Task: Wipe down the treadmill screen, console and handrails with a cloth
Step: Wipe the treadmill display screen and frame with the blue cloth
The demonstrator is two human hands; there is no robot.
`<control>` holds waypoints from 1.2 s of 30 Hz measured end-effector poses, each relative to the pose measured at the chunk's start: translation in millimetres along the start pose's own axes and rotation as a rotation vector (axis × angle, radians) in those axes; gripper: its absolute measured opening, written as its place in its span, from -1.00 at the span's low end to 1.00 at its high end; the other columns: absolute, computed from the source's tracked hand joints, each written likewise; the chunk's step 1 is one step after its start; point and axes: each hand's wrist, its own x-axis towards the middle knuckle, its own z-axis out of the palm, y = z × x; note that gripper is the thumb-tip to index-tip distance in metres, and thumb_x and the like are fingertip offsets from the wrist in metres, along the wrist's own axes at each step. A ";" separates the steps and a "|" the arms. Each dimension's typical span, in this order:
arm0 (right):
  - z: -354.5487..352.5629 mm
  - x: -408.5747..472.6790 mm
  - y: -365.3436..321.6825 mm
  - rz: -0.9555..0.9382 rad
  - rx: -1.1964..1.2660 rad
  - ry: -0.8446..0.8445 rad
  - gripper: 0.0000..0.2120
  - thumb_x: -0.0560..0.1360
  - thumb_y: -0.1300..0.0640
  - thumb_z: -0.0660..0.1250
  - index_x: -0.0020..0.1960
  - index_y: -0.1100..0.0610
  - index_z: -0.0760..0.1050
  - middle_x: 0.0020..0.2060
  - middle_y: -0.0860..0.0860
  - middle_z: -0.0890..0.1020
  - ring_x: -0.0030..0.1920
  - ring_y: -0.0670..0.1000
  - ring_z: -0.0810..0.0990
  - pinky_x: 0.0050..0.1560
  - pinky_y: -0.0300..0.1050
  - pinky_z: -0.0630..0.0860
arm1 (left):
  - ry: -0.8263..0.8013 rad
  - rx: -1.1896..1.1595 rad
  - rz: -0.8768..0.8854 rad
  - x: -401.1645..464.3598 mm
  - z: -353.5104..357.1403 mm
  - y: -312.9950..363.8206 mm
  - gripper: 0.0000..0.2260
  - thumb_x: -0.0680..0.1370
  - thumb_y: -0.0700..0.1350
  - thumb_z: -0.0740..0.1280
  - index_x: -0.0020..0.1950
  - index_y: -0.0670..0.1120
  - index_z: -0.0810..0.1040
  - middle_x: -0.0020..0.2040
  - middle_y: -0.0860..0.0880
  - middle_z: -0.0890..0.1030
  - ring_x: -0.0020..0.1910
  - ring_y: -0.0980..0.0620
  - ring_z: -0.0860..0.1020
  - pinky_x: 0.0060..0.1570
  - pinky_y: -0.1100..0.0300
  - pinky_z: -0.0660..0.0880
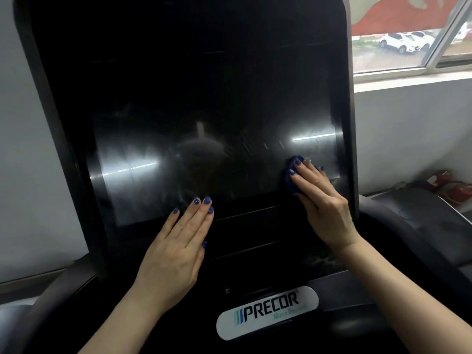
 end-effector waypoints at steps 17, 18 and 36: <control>4.2 5.0 -15.8 -0.066 -0.018 -0.075 -0.68 0.58 0.24 0.29 0.31 0.29 0.51 0.38 0.19 0.45 0.45 0.17 0.37 0.44 0.24 0.29 | 0.025 0.018 -0.038 -15.1 -10.4 -15.4 -0.50 0.62 -0.10 0.10 0.56 -0.21 0.22 0.61 -0.12 0.14 0.59 -0.05 0.11 0.53 -0.07 0.08; 10.7 9.0 -23.7 -0.080 -0.020 -0.075 -0.69 0.58 0.25 0.30 0.30 0.30 0.52 0.38 0.20 0.46 0.45 0.17 0.37 0.45 0.23 0.28 | 0.019 0.028 -0.039 -17.9 -10.0 -18.5 -0.50 0.62 -0.10 0.10 0.56 -0.21 0.21 0.61 -0.11 0.13 0.59 -0.05 0.11 0.53 -0.06 0.08; 33.5 26.9 -56.7 -0.220 0.031 -0.192 -0.69 0.61 0.19 0.27 0.32 0.26 0.52 0.40 0.17 0.44 0.47 0.13 0.35 0.48 0.14 0.24 | 0.008 0.040 -0.020 -22.6 -9.3 -22.9 -0.49 0.63 -0.10 0.09 0.58 -0.19 0.16 0.62 -0.11 0.10 0.59 -0.05 0.09 0.50 -0.08 0.14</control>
